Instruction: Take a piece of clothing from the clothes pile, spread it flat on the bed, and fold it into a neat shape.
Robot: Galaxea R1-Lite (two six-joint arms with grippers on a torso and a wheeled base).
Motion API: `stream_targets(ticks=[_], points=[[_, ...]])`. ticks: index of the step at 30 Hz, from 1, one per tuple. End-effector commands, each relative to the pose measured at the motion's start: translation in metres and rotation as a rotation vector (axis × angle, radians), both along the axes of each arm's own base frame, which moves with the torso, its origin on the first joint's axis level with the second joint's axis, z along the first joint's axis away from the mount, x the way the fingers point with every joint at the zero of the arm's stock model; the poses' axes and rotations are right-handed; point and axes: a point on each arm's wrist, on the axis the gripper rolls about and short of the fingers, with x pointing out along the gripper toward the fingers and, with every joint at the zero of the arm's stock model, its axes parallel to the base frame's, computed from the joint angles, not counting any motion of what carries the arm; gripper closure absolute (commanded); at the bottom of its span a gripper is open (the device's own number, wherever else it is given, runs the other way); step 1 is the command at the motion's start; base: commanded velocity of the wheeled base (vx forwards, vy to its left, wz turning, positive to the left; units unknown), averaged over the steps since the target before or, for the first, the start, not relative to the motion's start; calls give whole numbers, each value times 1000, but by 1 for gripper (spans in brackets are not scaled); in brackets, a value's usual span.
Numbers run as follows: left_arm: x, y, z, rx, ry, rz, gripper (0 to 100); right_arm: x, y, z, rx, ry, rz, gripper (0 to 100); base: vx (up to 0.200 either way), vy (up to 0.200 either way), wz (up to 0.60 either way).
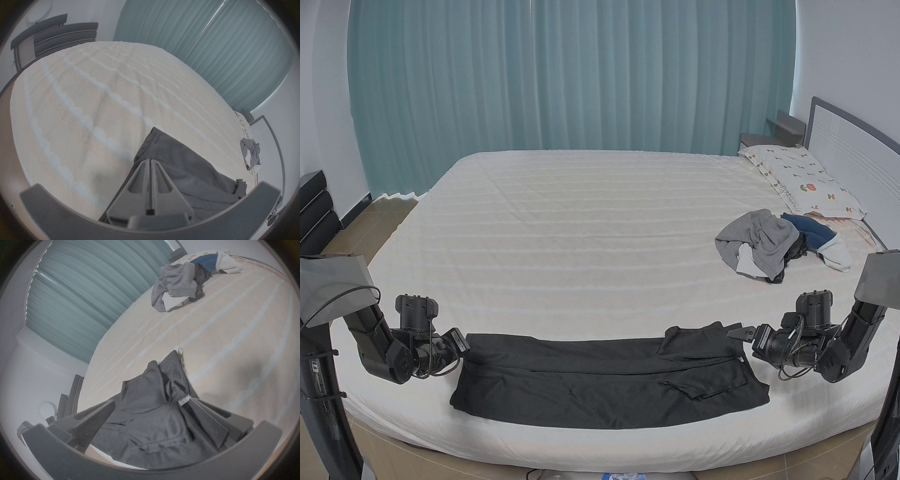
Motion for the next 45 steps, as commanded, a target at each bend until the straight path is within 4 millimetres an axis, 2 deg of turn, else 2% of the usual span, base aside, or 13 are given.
stream_targets(ticks=[1, 7, 14, 21, 22, 32, 38, 45], points=[[-3, 0, 6, 2, -11, -3, 0, -7, 1, 8, 18, -4, -9, 0, 0, 0, 0], [-5, 0, 4, 4, -2, -6, 0, -12, 5, 7, 49, 23, -25, 0, 0, 0, 0], [1, -3, -14, 1, 39, -9, 0, -12, 16, 4, 36, 37, -70, 0, 0, 0, 0], [10, -8, -21, -18, 37, -2, 0, -11, 20, 4, 35, 41, -80, 0, 0, 0, 0], [11, -10, -20, -31, 30, 6, 100, -12, 21, 3, 35, 44, -77, 0, 0, 0, 0], [17, -13, -16, -36, 3, 41, 100, -5, 28, -2, 20, 47, -149, 0, 0, 0, 0], [19, -11, -8, -26, -29, 64, 100, -4, 44, 1, 14, 40, -128, 0, 0, 0, 0], [17, -11, 3, -29, -58, 65, 100, 10, 58, 5, -21, 89, -188, 0, 0, 0, 0]])
